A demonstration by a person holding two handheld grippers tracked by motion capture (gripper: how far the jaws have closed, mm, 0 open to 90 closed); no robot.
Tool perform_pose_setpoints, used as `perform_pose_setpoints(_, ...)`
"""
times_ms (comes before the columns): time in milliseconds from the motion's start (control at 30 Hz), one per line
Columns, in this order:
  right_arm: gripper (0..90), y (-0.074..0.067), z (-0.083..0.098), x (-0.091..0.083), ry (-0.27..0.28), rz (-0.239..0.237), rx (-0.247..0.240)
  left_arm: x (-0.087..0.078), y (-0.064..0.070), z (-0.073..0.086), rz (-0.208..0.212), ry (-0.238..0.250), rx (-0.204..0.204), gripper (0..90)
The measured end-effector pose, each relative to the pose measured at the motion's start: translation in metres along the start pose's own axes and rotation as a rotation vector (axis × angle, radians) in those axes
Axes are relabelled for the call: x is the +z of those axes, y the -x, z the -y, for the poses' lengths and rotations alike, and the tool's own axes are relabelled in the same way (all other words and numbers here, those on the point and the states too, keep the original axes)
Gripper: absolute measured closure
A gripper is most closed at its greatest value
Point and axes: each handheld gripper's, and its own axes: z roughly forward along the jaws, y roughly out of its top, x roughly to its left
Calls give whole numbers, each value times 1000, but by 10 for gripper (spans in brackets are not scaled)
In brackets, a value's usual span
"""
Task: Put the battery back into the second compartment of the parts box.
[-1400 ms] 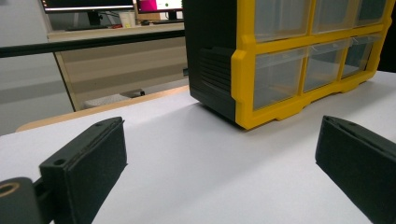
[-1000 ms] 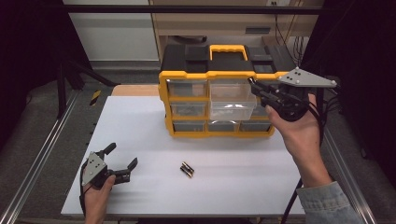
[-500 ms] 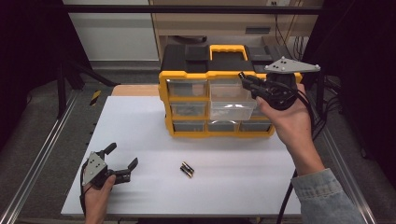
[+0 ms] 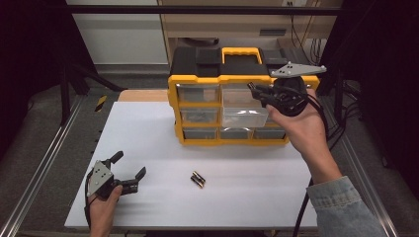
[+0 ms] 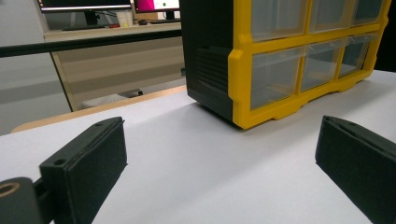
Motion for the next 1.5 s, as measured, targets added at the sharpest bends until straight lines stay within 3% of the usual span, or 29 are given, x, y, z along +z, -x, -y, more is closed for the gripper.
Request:
perform_pose_setpoints(233,767,-1,1,4,-26,-24,-4,0,0,0,-2,2,-2,16)
perform_pose_setpoints(300,751,-1,2,5,-12,-30,11,0,0,0,-1,2,-2,16)
perform_pose_setpoints(400,674,-1,3,2,27,-41,35,-1,-1,0,-3,2,-3,16)
perform_pose_setpoints(467,604,-2,4,-3,53,-40,25,-1,-1,0,-3,3,-3,16)
perform_pose_setpoints(633,368,-12,12,-19,130,-6,5,0,0,0,-2,2,-2,16)
perform_pose_setpoints(800,189,-21,26,-35,173,32,-9,0,0,0,-3,1,2,16)
perform_pose_setpoints(933,124,-24,40,-45,186,78,-8,0,0,0,-2,1,2,16)
perform_pose_setpoints(1100,112,-22,62,-47,161,85,10,0,1,0,-3,2,1,16)
perform_pose_setpoints(1333,107,-26,97,-26,93,68,29,0,1,0,-3,4,5,14)
perform_pose_setpoints(1500,101,-30,111,-11,63,44,49,0,1,0,-2,4,6,14)
